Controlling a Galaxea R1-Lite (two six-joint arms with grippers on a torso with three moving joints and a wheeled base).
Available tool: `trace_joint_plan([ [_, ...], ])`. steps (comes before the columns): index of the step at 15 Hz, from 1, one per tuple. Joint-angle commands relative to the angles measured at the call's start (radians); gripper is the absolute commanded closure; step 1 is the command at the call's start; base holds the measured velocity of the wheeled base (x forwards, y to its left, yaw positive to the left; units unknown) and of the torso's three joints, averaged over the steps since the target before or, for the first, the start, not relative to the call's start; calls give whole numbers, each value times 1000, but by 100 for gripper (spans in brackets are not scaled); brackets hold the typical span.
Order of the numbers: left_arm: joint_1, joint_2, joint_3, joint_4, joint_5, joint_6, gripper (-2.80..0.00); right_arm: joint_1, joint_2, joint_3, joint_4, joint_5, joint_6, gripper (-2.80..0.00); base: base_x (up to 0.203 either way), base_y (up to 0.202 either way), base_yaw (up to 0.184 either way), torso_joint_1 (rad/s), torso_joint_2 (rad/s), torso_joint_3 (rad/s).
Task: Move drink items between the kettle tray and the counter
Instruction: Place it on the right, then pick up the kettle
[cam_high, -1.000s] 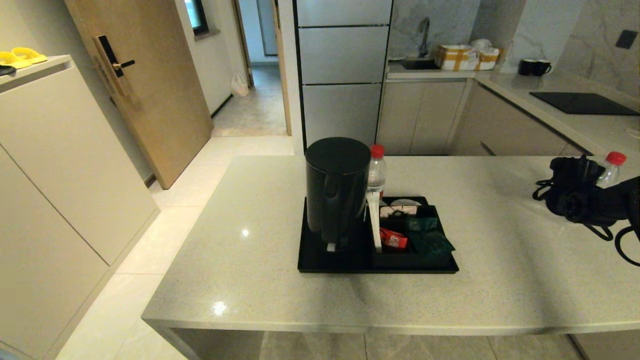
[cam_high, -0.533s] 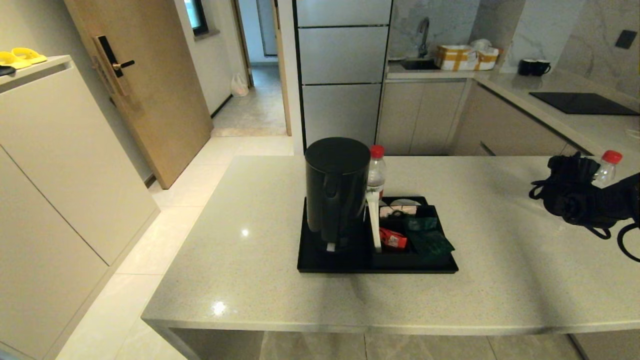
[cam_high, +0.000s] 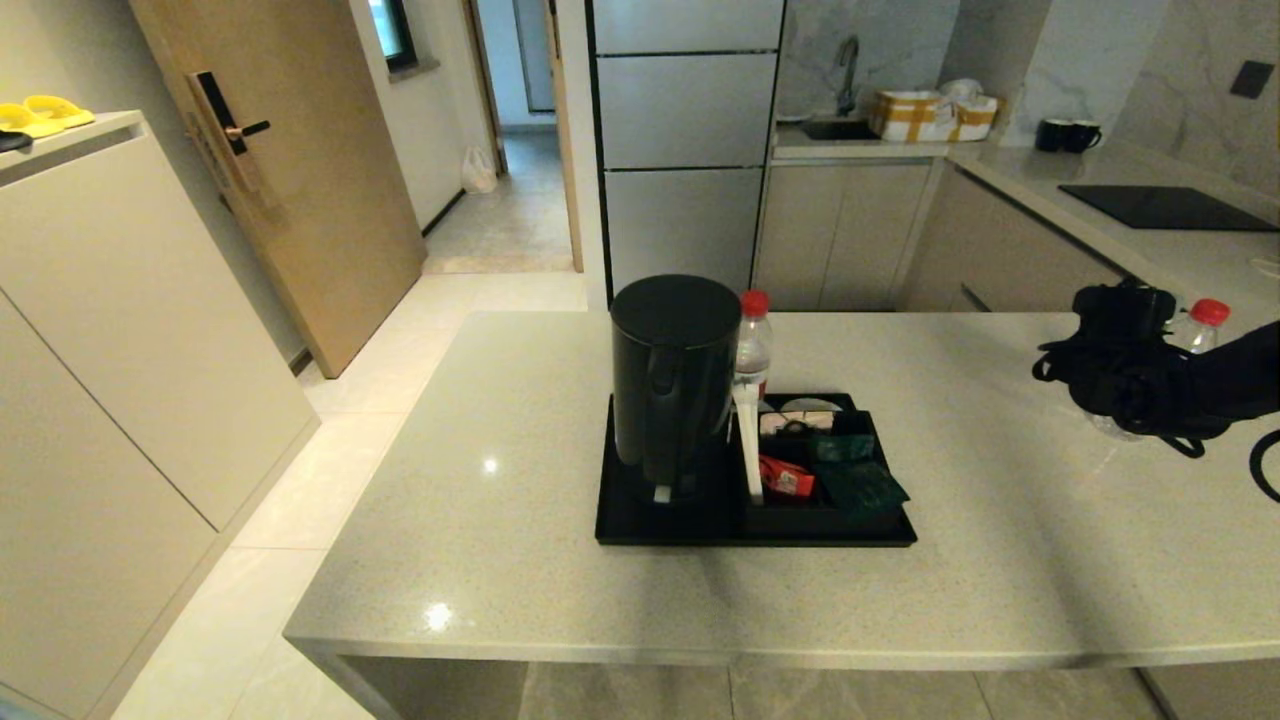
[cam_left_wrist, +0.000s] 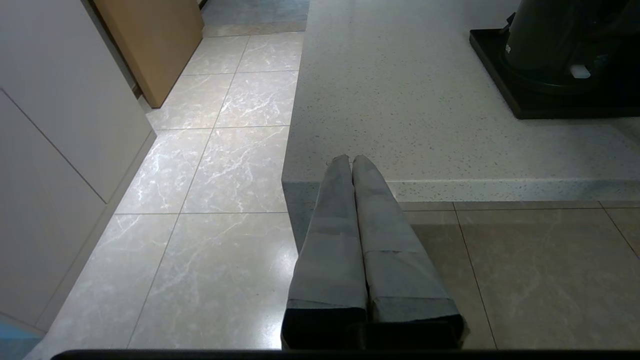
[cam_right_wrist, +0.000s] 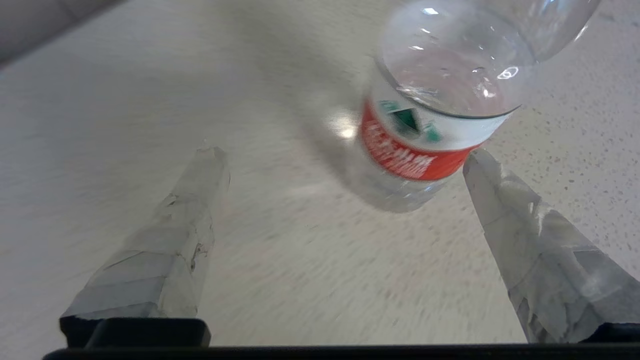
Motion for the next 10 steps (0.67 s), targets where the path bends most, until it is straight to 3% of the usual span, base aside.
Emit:
trace_joint_plan([
  [1,0,1,0,-1,0,1,0,25,-85,47,-5,5,2,-280,0,0,0,0,0,0],
  [4,0,1,0,-1,0,1,0,98,-235,190,0,141,8,-280,0,0,0,0,0,0],
  [5,0,1,0,-1,0,1,0,127,-282,235,7,195,9,0,0,0,0,0,0,0],
  [7,0,1,0,0,0,1,0,200,-389,332,36,328,17,0,0,0,0,0,0,0],
  [10,0,1,0,0,0,1,0,263,-497,370,150,492,90,0,0,0,0,0,0,0],
])
